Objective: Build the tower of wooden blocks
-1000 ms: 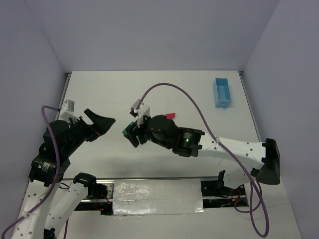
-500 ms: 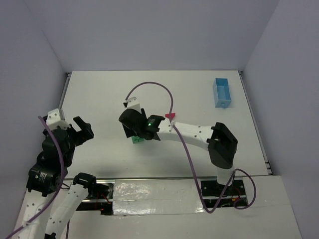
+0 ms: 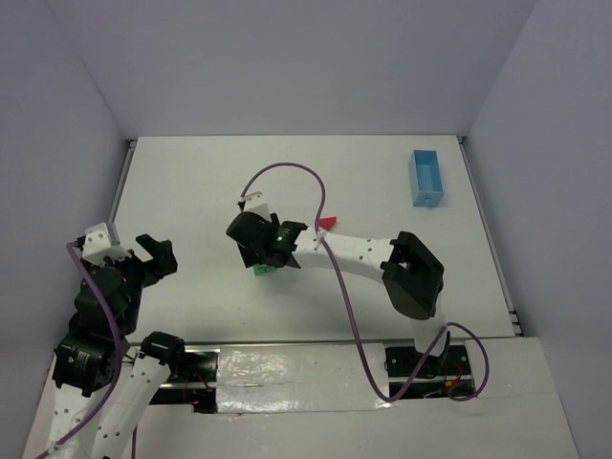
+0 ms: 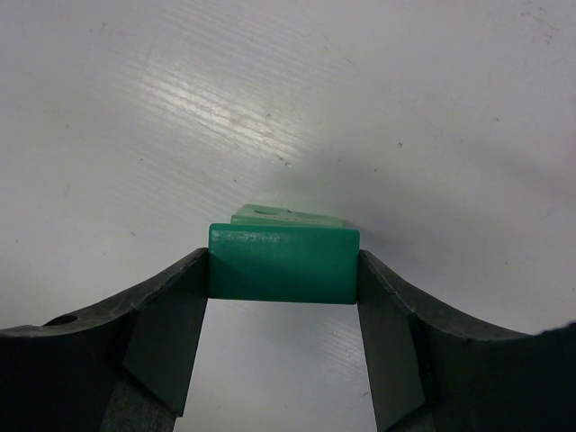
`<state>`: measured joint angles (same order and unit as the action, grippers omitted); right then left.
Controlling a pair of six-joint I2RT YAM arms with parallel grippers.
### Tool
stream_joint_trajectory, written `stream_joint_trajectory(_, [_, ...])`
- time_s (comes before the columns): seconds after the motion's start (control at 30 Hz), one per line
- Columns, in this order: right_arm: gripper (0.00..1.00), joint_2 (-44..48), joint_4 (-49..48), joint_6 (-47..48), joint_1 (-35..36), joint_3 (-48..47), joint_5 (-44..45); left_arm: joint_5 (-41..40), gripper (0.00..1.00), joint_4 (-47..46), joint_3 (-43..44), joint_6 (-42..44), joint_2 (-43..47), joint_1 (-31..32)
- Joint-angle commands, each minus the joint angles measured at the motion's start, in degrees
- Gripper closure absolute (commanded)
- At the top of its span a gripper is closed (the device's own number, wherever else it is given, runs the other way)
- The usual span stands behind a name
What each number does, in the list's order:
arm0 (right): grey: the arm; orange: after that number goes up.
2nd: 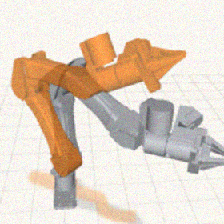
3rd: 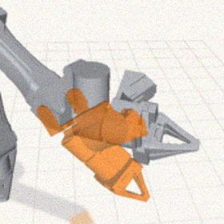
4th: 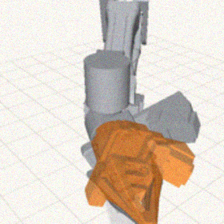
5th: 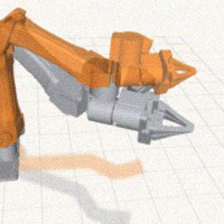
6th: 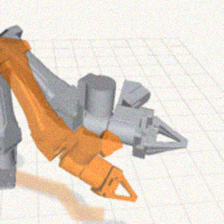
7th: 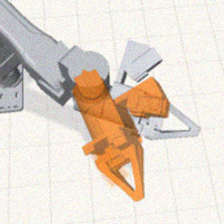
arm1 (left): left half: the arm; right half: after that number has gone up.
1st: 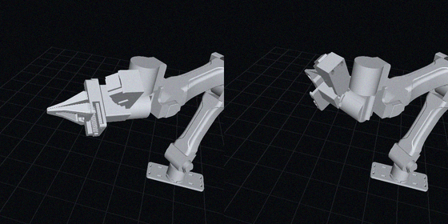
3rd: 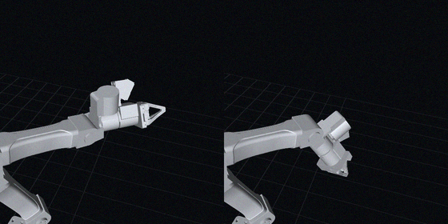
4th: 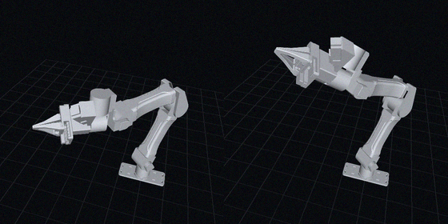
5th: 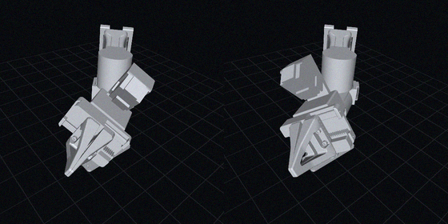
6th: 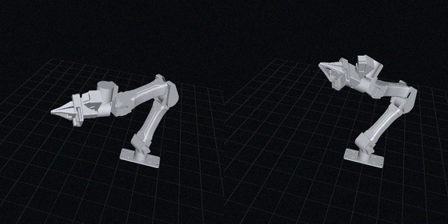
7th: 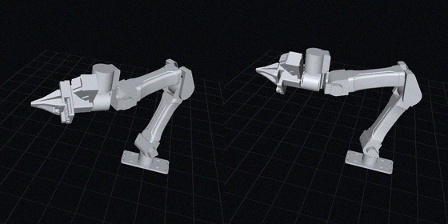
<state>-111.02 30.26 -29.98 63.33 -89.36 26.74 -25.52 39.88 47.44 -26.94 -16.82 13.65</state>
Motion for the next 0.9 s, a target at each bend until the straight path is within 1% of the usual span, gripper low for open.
stream_joint_trajectory(0.0, [0.64, -0.25, -0.29, 0.01, -0.31, -1.60, 0.24, 0.56, 0.00, -3.32, -0.07, 1.36, 0.38, -0.03])
stream_joint_trajectory(0.5, [0.54, -1.83, -0.82, -0.26, -0.40, -1.16, 0.24, 1.35, 0.01, -3.67, -0.24, 1.63, 0.21, -0.03])
stream_joint_trajectory(0.87, [0.50, -3.06, -0.03, -1.40, -0.31, -2.22, 0.85, 2.05, 0.01, -4.11, -0.42, 1.89, 1.26, -0.03])
